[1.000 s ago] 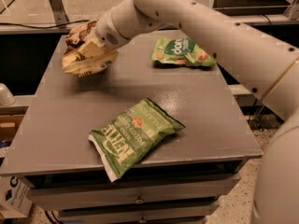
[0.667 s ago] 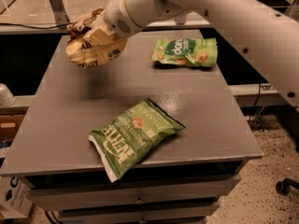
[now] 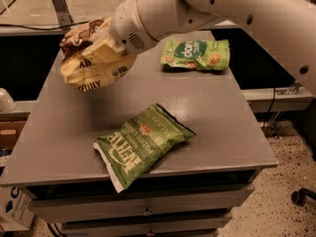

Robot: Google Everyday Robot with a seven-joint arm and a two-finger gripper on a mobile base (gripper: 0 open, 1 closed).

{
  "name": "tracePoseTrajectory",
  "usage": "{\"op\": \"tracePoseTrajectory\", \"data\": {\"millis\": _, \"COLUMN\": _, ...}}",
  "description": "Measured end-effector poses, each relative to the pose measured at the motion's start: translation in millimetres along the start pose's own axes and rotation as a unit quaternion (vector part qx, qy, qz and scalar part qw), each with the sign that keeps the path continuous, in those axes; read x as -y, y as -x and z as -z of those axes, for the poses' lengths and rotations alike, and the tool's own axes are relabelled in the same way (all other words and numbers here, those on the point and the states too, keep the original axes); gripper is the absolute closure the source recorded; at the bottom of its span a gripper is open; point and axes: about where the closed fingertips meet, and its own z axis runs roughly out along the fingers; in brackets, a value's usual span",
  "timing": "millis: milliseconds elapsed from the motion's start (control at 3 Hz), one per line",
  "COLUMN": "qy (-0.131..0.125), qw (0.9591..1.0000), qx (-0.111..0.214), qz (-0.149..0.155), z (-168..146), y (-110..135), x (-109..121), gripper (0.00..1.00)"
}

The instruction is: Move brown chip bag near green jalapeno chip bag

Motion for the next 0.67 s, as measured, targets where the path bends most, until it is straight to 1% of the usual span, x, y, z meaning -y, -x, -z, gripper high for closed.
{"op": "tracePoseTrajectory", "data": {"millis": 333, "qy": 0.029, "qw": 0.9994, "qx": 0.014, "qz": 0.011, "z": -13.2, "y": 5.3, "x": -35.5, "gripper": 1.00}}
{"op": "tracePoseTrajectory", "data": {"millis": 667, "qy": 0.055, "qw": 0.9982, "qx": 0.022, "qz": 0.015, "z": -30.2, "y": 1.6, "x": -58.8, "gripper": 1.00}}
